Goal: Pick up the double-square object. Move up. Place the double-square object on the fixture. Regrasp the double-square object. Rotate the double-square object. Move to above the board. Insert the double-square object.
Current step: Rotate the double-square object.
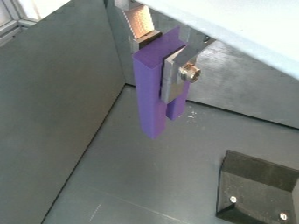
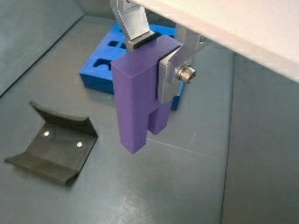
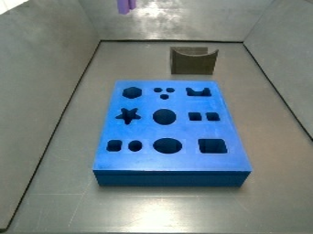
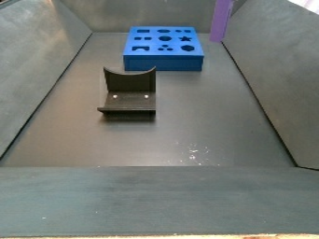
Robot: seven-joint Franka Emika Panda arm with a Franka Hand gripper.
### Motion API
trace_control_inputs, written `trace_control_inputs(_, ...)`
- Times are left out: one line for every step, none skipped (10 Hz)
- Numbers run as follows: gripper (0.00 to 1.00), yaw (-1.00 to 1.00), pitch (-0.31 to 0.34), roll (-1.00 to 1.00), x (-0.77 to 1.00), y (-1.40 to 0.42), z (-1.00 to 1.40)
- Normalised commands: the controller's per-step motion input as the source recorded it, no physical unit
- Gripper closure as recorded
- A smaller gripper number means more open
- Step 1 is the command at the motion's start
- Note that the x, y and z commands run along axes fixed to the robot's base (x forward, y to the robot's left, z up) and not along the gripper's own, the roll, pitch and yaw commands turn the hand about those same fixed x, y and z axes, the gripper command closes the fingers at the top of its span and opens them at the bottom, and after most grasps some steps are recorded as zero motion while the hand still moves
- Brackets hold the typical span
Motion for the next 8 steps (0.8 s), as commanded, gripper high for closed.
trace_control_inputs(1.00, -1.00, 0.000, 0.00, 0.02, 0.02, 0.00)
trace_control_inputs(1.00, -1.00, 0.000, 0.00, 0.02, 0.02, 0.00)
trace_control_inputs(1.00, -1.00, 0.000, 0.01, 0.02, 0.02, 0.00)
trace_control_inputs(1.00, -1.00, 0.001, 0.01, 0.01, 0.02, 0.00)
trace_control_inputs(1.00, -1.00, 0.002, 0.01, 0.01, 0.02, 0.00)
trace_control_inputs(1.00, -1.00, 0.003, 0.01, 0.01, 0.02, 0.00)
trace_control_inputs(1.00, -1.00, 0.004, 0.01, 0.01, 0.02, 0.00)
trace_control_inputs(1.00, -1.00, 0.006, 0.01, 0.01, 0.02, -0.01)
